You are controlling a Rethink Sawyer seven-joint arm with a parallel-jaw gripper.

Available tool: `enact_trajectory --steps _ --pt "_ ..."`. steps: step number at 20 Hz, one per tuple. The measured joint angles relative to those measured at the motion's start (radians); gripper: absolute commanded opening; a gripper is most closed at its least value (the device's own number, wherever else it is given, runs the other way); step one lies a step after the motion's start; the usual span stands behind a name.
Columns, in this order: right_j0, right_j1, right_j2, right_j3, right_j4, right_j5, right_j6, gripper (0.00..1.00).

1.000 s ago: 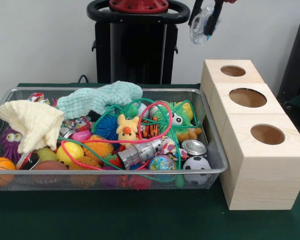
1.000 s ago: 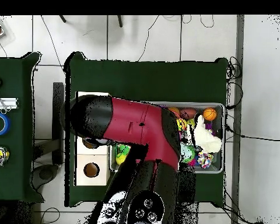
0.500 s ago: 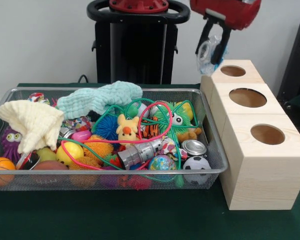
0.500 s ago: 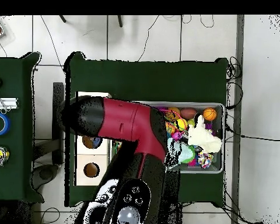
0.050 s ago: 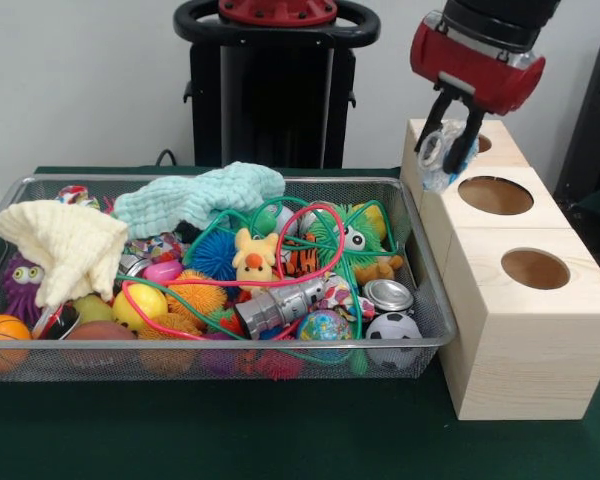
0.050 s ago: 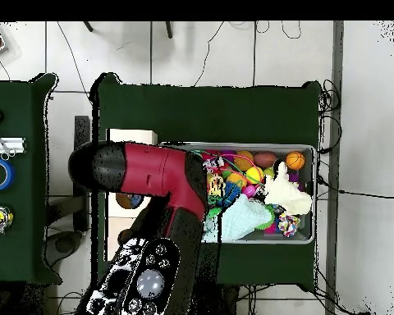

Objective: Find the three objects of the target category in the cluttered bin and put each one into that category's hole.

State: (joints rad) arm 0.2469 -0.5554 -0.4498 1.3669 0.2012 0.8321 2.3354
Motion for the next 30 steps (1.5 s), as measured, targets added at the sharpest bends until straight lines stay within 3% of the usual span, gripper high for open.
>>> enact_trajectory --steps 10,17,30 --pt "0.011 0.031 -0.024 0.003 0.017 0.000 0.018 0.00" --pt "0.077 0.031 -0.063 0.011 0.036 0.000 0.031 0.00" --pt "0.186 0.032 -0.097 0.028 0.116 -0.014 0.154 0.00"
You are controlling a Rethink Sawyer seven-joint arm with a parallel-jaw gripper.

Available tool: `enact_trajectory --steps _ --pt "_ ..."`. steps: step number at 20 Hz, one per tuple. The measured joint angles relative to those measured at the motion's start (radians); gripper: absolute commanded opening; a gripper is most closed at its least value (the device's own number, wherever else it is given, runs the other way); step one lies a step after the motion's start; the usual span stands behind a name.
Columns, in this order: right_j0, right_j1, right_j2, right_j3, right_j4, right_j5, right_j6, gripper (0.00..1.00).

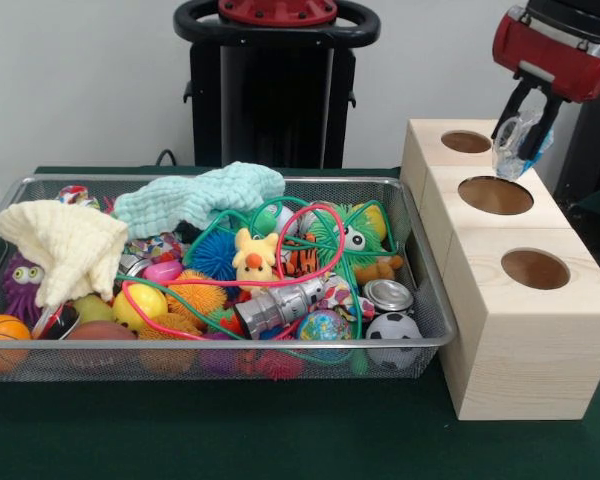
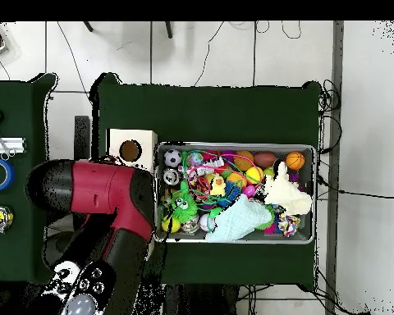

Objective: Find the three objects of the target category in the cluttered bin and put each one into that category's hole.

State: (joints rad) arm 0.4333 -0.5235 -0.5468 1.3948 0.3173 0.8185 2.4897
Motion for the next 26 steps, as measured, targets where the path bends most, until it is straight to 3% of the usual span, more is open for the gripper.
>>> enact_trajectory --steps 4,14,26 --pt "0.010 0.001 0.000 0.019 0.009 -0.034 0.009 0.00" --pt "0.030 0.020 0.000 0.121 0.019 -0.266 0.010 0.00" --pt "0.049 0.029 -0.008 0.169 0.040 -0.311 0.010 0.00"
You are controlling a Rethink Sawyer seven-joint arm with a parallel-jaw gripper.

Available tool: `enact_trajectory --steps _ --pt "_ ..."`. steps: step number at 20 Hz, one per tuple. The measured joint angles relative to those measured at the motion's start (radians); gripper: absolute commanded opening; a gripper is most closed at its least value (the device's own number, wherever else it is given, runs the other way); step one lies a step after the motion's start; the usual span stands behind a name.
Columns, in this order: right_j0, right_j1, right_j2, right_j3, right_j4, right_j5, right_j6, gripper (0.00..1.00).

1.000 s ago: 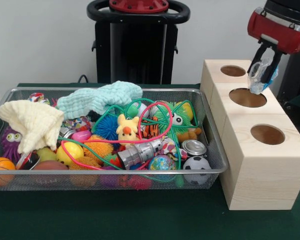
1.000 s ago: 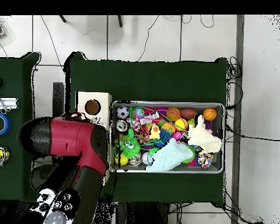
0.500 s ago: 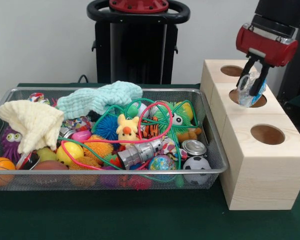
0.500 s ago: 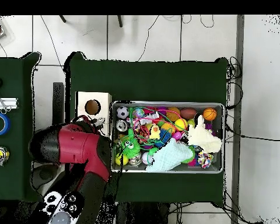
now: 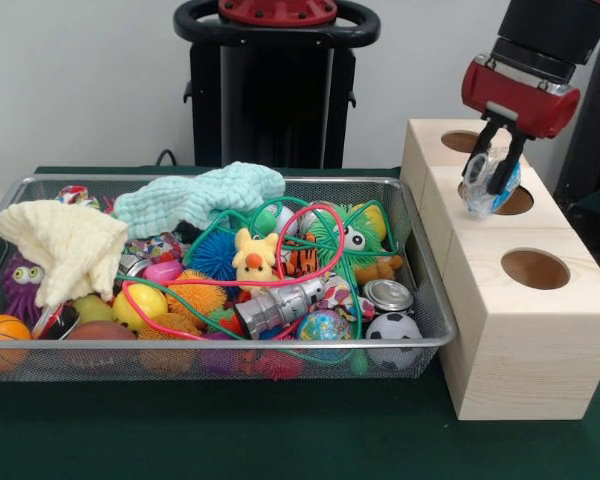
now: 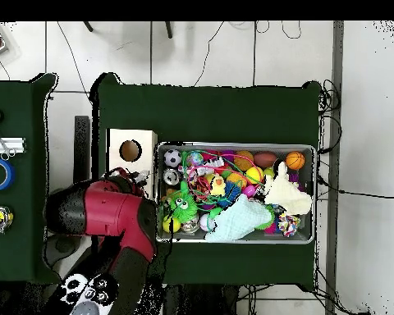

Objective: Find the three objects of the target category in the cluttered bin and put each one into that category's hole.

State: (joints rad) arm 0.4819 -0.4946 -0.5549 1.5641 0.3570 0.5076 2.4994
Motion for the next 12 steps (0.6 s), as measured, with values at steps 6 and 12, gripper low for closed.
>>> enact_trajectory --steps 6,12 --pt "0.033 0.014 -0.022 0.002 0.024 0.000 0.000 0.00" --pt "0.054 0.018 -0.025 0.009 0.042 0.000 0.000 0.00"
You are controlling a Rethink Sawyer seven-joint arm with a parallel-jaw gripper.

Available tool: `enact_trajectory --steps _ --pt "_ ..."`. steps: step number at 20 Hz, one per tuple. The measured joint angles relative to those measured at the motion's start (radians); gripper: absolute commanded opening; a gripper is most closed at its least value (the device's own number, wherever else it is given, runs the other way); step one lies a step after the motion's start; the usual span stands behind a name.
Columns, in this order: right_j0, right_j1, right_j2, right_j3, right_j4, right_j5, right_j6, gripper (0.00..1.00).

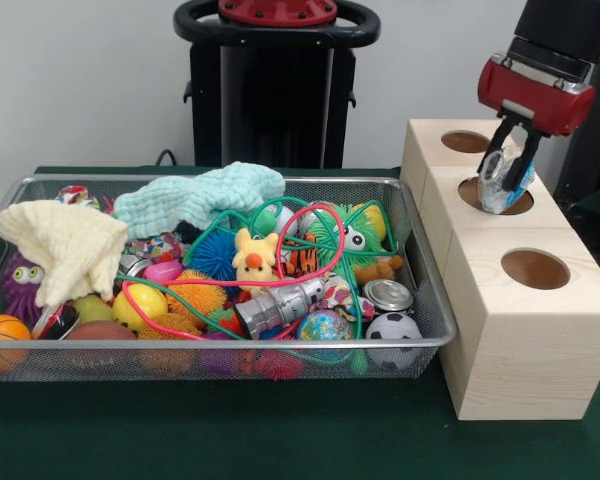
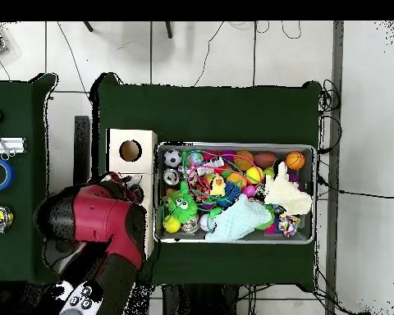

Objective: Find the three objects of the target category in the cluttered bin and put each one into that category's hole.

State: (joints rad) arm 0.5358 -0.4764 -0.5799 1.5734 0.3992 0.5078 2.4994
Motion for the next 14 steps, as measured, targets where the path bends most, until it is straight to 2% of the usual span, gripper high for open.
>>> enact_trajectory --steps 6,14 --pt "0.001 -0.001 0.000 0.023 0.012 -0.001 0.000 0.00" --pt "-0.019 -0.032 0.029 0.085 0.029 -0.073 0.000 0.00"
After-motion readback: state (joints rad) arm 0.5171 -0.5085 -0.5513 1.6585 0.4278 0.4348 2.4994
